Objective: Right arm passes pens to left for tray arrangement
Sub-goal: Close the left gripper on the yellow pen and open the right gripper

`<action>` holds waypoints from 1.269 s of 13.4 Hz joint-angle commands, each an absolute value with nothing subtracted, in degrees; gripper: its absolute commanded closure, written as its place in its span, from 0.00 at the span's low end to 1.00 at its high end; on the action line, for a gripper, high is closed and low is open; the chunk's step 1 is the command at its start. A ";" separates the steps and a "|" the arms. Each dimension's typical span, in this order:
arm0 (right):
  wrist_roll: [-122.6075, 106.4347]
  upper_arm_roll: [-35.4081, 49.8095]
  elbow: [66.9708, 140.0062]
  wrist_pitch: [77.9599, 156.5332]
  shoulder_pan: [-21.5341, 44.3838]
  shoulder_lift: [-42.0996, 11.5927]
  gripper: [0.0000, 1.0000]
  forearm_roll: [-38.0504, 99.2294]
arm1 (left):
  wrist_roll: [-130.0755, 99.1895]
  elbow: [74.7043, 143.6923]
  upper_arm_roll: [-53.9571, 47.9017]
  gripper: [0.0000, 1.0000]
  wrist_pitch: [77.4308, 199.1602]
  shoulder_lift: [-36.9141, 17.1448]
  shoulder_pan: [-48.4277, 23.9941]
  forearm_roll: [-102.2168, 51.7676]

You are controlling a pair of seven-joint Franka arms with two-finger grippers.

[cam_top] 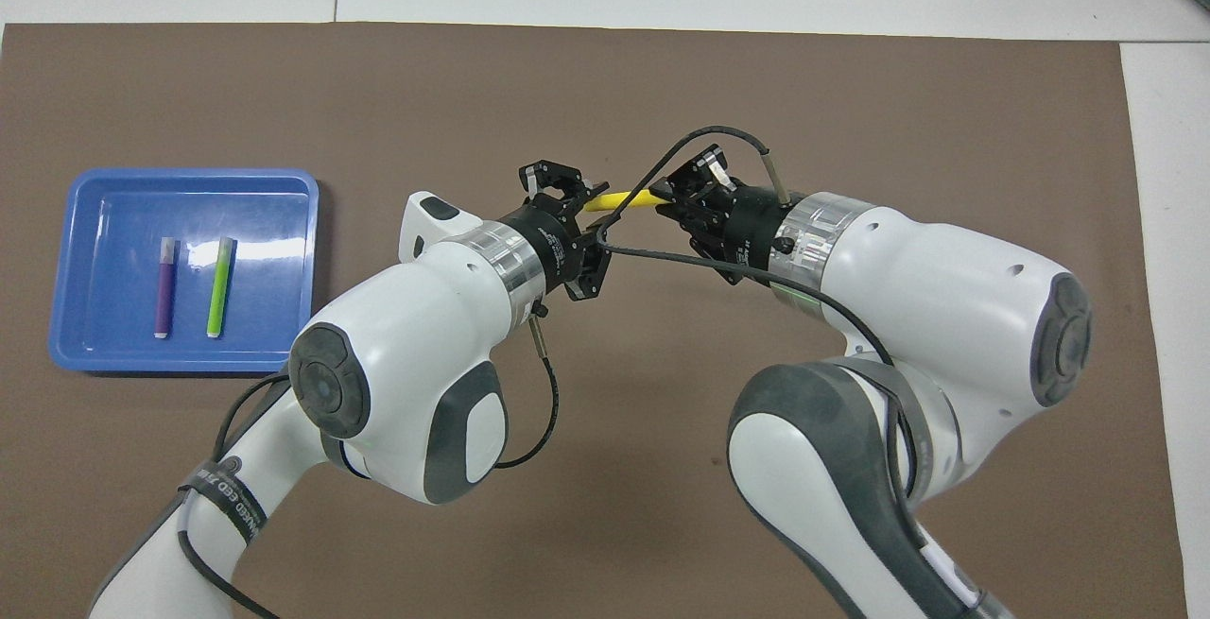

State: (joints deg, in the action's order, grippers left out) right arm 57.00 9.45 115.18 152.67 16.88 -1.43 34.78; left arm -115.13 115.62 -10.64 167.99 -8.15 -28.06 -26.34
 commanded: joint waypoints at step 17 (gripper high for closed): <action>26.93 9.23 114.61 131.00 7.75 1.31 0.00 27.39 | -104.80 116.10 -9.49 1.00 162.10 -8.00 -25.76 -26.46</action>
State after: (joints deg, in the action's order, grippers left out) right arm 32.80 8.87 114.26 136.46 9.83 -0.33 33.38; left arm -109.78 115.95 -9.68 165.78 -8.48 -27.54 -26.21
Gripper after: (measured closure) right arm 0.000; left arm 0.811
